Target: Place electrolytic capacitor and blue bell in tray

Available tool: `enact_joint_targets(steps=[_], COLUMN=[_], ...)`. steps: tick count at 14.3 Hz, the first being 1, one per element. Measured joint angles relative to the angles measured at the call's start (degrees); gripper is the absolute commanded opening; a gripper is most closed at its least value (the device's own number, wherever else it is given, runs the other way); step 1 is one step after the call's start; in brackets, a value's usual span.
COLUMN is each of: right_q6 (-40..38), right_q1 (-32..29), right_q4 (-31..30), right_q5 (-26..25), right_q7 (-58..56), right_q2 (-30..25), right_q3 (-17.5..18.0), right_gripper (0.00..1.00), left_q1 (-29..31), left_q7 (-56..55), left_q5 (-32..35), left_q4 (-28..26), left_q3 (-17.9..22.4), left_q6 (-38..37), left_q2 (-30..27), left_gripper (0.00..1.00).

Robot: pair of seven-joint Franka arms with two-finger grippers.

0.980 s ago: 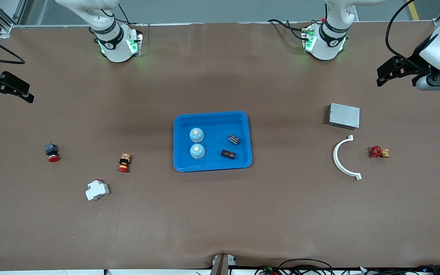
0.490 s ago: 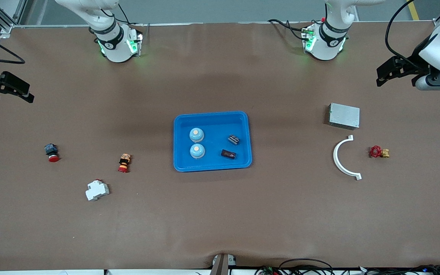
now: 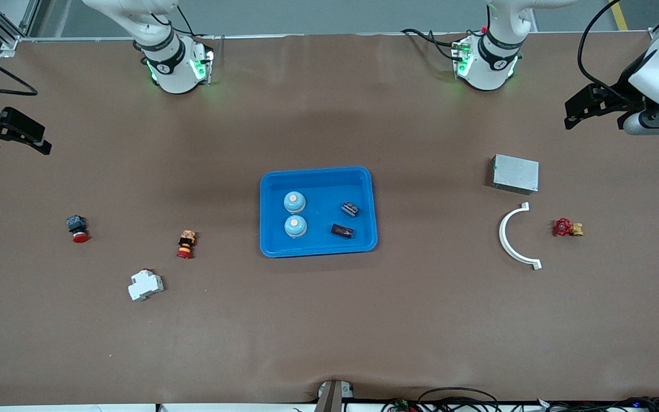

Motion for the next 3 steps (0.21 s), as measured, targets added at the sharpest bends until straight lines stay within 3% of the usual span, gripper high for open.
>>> enact_joint_targets(steps=[3], right_q6=[0.02], right_q1=[0.0], right_q4=[0.0], right_q5=[0.0], right_q7=[0.06], right_q2=[-0.02], right_q3=[0.0], right_gripper=[1.0], left_q1=[0.03], left_q7=[0.0], left_q5=[0.0], left_q4=[0.61], left_q3=[0.05], left_q6=[0.0], left_q2=[0.0], left_gripper=[1.0])
